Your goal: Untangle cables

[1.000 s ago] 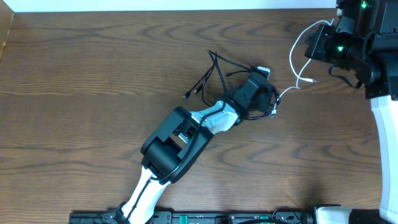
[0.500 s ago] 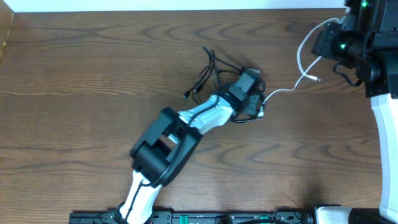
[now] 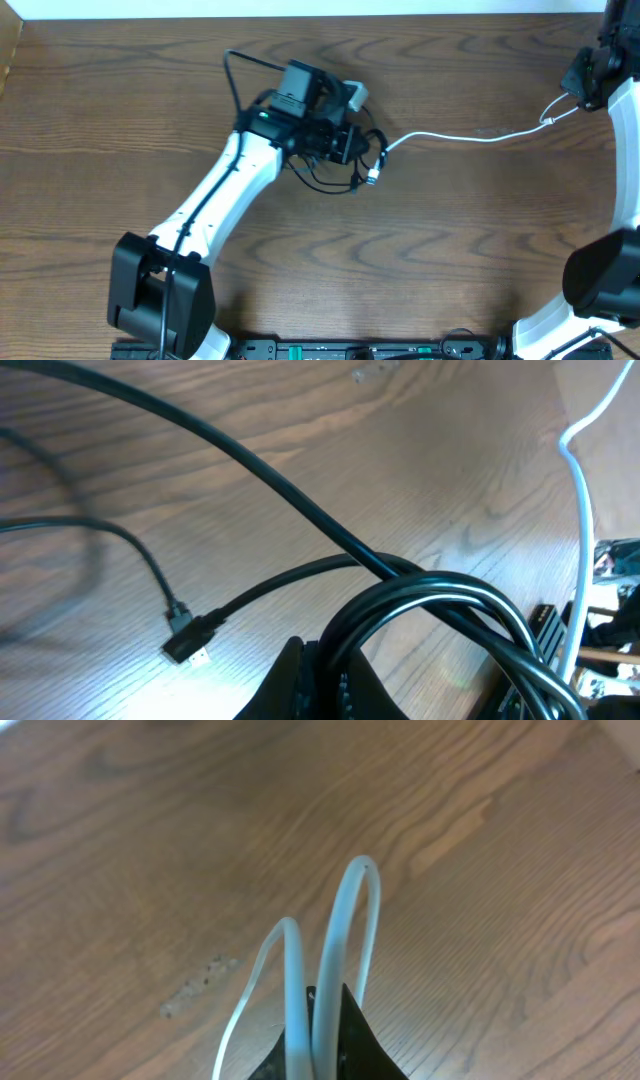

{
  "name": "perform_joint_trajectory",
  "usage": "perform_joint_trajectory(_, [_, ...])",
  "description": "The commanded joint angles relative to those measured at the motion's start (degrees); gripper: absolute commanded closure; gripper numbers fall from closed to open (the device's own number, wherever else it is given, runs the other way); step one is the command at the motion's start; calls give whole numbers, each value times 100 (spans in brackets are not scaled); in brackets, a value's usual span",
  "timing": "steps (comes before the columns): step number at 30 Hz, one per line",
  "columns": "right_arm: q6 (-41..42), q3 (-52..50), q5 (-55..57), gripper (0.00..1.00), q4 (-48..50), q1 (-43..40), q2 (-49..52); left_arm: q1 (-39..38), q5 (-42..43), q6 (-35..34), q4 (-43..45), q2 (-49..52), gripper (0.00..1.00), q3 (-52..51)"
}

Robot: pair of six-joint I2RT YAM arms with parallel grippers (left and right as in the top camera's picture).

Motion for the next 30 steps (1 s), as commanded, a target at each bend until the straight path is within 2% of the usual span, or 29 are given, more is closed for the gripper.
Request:
perform_joint_trajectory(1, [-514, 74, -623, 99, -57, -24, 155, 271, 356, 190, -66, -105, 93, 4])
perform_joint_trajectory(3, [-1099, 76, -1429, 83, -9, -17, 160, 282, 358, 190, -46, -103, 93, 4])
perform_joint_trajectory(5, [-1674, 83, -2312, 50, -11, 2, 153, 280, 358, 188, -9, -103, 93, 4])
perform_joint_trajectory(7, [-2253, 83, -3458, 30, -83, 44, 149, 271, 356, 188, -2, -103, 92, 4])
perform_joint_trajectory(11, [-2896, 83, -4937, 8, -190, 136, 151, 271, 356, 188, -4, -103, 92, 4])
perform_joint_trajectory(15, [-3606, 81, -5648, 9, -385, 337, 151, 271, 411, 162, -4, -103, 93, 4])
perform_joint_trajectory(19, [-5007, 79, -5875, 11, -813, 1027, 162, 332, 1274, 26, 138, -103, 93, 4])
perform_joint_trajectory(21, [-5403, 79, -5875, 11, -892, 1360, 164, 380, 1567, -98, 216, -103, 93, 4])
perform_joint_trajectory(25, [-5746, 79, -5875, 12, -885, 1950, 164, 529, 1827, -361, 229, -103, 93, 4])
perform_joint_trajectory(30, [-5904, 79, -5880, 14, -903, 2297, 164, 695, 1880, -402, 232, -103, 92, 4])
